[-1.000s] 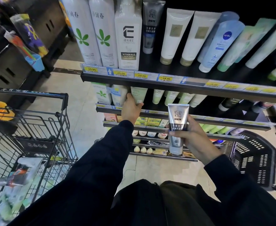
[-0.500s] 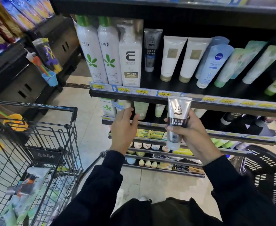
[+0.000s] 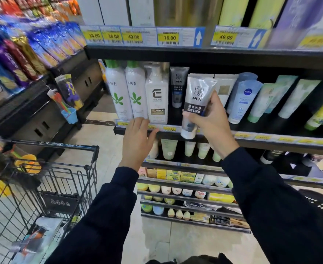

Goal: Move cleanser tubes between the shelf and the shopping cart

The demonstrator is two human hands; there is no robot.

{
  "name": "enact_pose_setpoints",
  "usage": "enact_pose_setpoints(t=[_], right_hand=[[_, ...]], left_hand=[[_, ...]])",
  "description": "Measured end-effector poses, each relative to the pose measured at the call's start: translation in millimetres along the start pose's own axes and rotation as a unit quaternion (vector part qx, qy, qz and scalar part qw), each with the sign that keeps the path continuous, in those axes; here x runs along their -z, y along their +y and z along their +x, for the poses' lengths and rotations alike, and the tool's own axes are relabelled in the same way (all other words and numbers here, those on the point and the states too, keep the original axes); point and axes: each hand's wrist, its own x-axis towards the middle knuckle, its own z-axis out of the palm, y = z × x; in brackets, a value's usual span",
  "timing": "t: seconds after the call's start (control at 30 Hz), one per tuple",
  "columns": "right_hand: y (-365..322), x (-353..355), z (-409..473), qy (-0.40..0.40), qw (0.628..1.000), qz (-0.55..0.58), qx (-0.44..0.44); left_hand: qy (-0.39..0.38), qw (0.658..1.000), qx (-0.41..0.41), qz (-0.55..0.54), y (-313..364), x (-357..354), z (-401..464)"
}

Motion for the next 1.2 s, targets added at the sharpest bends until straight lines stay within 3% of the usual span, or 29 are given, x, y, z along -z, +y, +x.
enact_pose_setpoints(t=[0.27,0.57,0.8,1.2], right_hand=[[7,-19,49,0.011,0.997,-0.06,0.046],[30,-20,61,-0.032,0.985,-0.166,-0.028],[45,-17,57,-0.055,0.969,-0.239,-0.035],[58,-26,68,-0.005,0.962,-0.264,-0.062]], left_hand=[[-0.003,1.0,-0.011,0.011,-4,-5,1],[-0.035,0.999,-0.005,-0.005,-15,-4,9],[-0.052,0.999,-0.003,0.014,-19,-5,14],[-0.04,0.998,-0.004,0.04,-24,-20,21]])
